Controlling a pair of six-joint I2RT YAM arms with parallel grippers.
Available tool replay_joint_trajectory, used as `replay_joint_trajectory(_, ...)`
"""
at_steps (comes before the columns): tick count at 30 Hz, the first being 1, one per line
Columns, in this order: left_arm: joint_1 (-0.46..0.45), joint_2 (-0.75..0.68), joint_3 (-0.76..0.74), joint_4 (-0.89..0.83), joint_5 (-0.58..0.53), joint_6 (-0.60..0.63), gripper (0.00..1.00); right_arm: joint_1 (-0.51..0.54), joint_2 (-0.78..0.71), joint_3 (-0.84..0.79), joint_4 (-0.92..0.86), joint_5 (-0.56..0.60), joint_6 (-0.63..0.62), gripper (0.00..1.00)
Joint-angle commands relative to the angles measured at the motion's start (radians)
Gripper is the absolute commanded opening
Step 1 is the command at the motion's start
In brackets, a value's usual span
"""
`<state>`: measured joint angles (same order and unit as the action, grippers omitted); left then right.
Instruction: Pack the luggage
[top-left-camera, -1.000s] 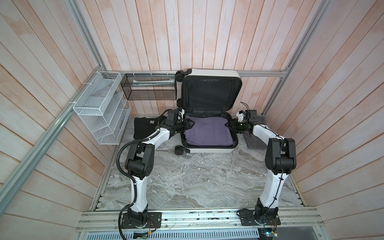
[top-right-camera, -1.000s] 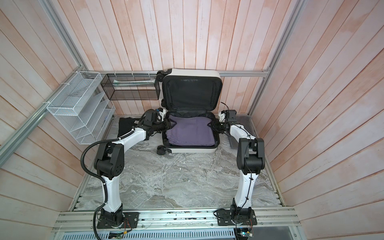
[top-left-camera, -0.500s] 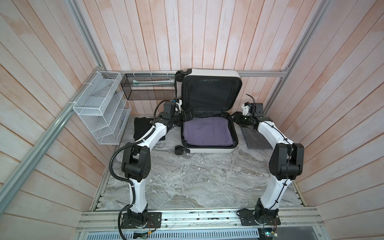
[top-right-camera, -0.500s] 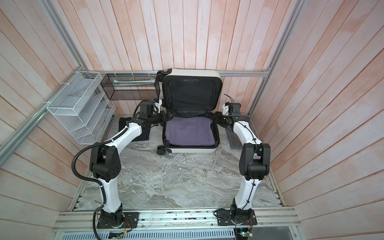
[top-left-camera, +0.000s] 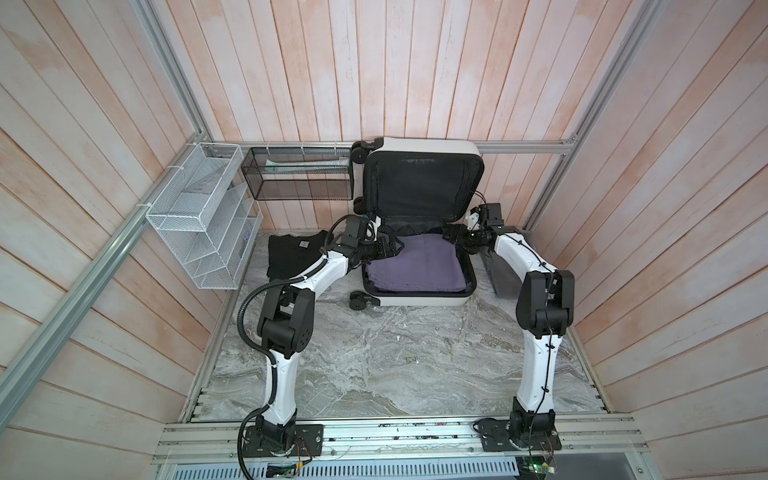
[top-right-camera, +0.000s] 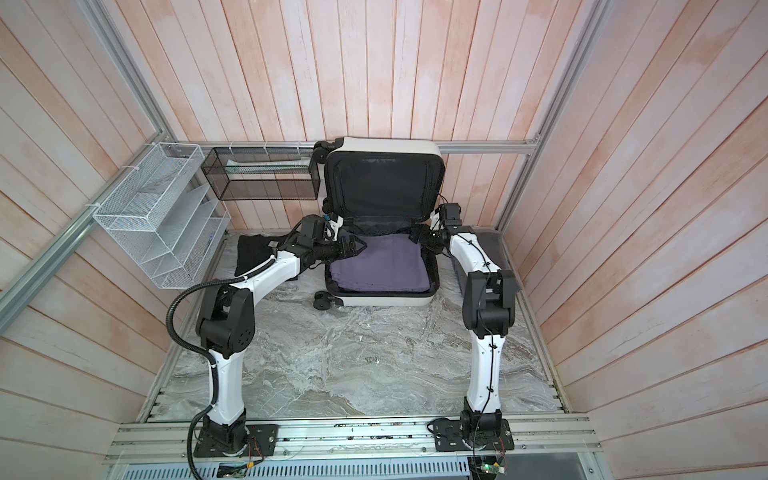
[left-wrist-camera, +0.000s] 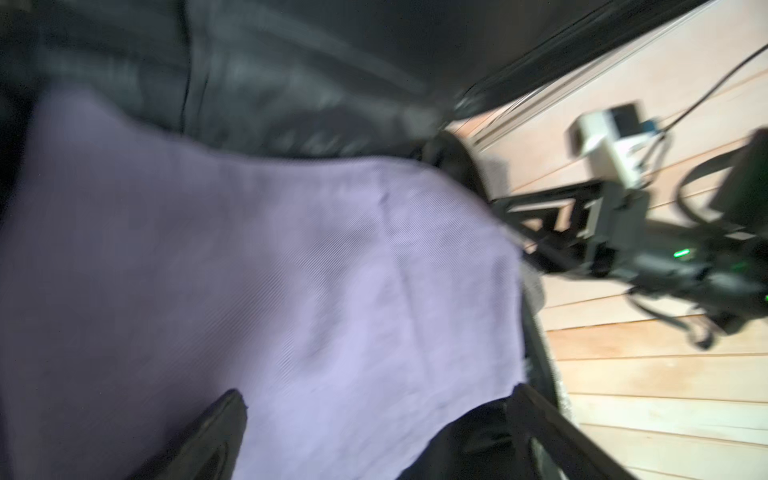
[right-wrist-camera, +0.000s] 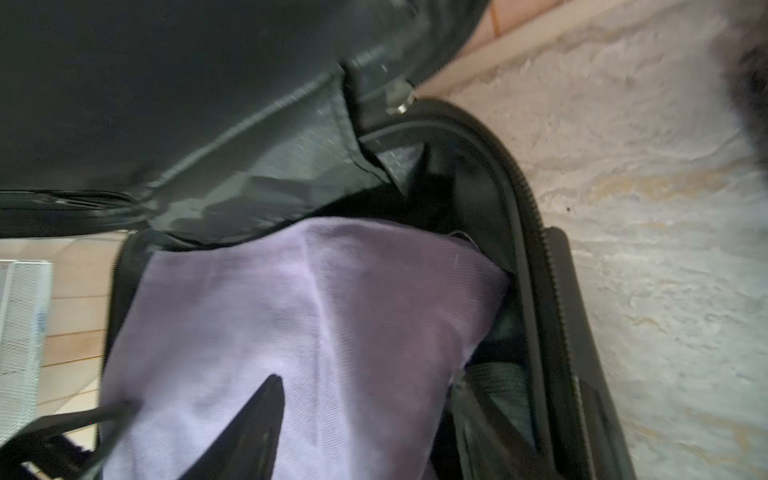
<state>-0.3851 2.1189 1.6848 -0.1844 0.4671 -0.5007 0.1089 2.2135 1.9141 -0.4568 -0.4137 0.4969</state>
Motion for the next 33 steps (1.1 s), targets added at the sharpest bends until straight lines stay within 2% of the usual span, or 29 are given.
replay_joint_trajectory(1, 0.009, 0.013, -0.032, 0.013, -0.022, 0.004, 1.00, 0.006, 0.035, 0.081, -0.062, 0.029, 0.009, 0.66)
replay_joint_trajectory(15, 0.008, 0.029, -0.059, 0.054, 0.005, -0.006, 1.00, 0.023, 0.228, 0.334, -0.144, -0.012, 0.097, 0.64)
replay_joint_trajectory(17, 0.008, 0.028, -0.061, 0.057, 0.007, -0.006, 1.00, 0.023, 0.238, 0.344, -0.140, -0.018, 0.103, 0.58)
replay_joint_trajectory(20, 0.008, 0.029, -0.066, 0.063, 0.007, -0.008, 1.00, 0.024, 0.238, 0.340, -0.118, -0.032, 0.104, 0.30)
replay_joint_trajectory(22, 0.008, 0.030, -0.068, 0.063, 0.010, -0.009, 1.00, 0.025, 0.228, 0.335, -0.099, -0.040, 0.097, 0.07)
replay_joint_trajectory(23, 0.007, 0.029, -0.068, 0.064, 0.010, -0.010, 1.00, 0.026, 0.217, 0.327, -0.090, -0.039, 0.093, 0.00)
replay_joint_trajectory(29, 0.008, 0.032, -0.073, 0.066, 0.010, -0.009, 1.00, 0.056, 0.068, 0.170, 0.062, 0.034, 0.023, 0.00)
replay_joint_trajectory(33, 0.008, 0.039, -0.076, 0.068, 0.011, -0.009, 1.00, 0.081, -0.017, 0.046, 0.148, 0.185, -0.045, 0.00)
